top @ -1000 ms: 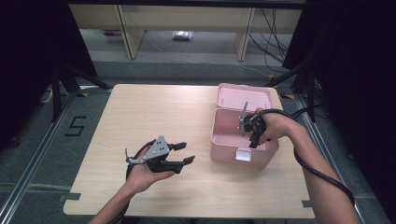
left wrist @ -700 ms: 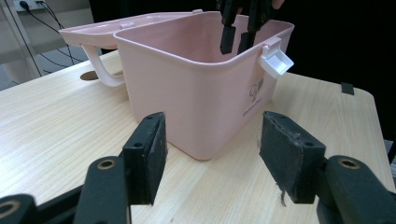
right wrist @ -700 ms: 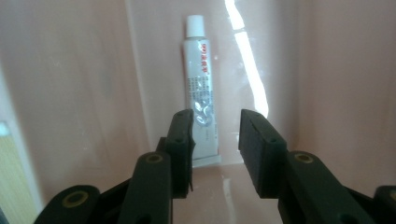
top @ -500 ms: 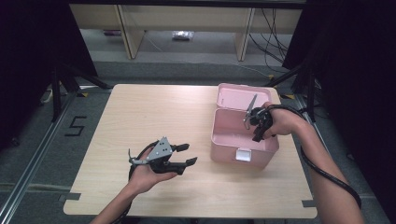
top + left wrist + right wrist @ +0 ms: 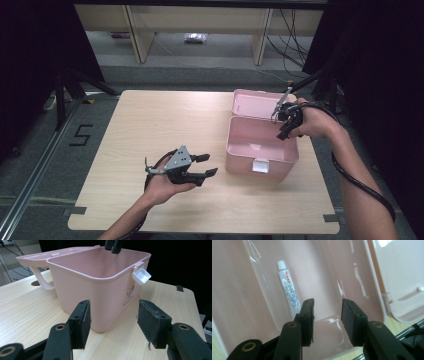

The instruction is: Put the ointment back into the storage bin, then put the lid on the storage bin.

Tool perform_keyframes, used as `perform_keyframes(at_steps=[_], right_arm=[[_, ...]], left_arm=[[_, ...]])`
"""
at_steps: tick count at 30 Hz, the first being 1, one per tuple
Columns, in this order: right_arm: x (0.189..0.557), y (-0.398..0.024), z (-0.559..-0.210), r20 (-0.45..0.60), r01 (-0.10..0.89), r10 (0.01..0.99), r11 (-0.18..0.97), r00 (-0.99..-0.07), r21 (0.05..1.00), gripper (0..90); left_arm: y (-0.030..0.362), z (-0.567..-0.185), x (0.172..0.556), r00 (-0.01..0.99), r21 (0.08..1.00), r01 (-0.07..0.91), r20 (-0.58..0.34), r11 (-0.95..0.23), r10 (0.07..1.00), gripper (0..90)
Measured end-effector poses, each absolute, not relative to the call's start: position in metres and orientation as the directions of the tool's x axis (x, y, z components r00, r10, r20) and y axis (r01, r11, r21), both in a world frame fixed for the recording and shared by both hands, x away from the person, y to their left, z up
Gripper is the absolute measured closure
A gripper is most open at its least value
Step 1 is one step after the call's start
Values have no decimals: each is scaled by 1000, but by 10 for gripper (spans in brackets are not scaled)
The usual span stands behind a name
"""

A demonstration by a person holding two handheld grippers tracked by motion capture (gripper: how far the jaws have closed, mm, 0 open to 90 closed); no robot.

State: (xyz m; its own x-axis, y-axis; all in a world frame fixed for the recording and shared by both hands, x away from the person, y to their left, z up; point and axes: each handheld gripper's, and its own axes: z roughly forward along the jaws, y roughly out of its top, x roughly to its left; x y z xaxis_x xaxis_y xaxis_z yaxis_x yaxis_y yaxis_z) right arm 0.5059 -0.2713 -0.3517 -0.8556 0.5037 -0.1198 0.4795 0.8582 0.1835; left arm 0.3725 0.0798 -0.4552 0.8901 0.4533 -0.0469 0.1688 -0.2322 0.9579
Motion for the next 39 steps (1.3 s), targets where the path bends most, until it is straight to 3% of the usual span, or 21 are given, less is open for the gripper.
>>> perform_keyframes(at_steps=[11,22,32,39], right_arm=[[506,-288,-342,-156,550,606,783,-780,290,623],[517,-295,-330,-108,680,767,617,-633,396,667],[530,-299,-329,-120,724,833,533,-540,439,671],[536,-312,-329,-97,760,896,422,-434,495,679]], left_arm=[[76,-453,370,896,961,166,-54,-220,440,492],[69,-448,366,908,967,172,-82,-189,411,671],[54,-445,363,920,968,197,-128,-157,370,867],[36,-440,361,942,970,178,-120,-163,314,898]])
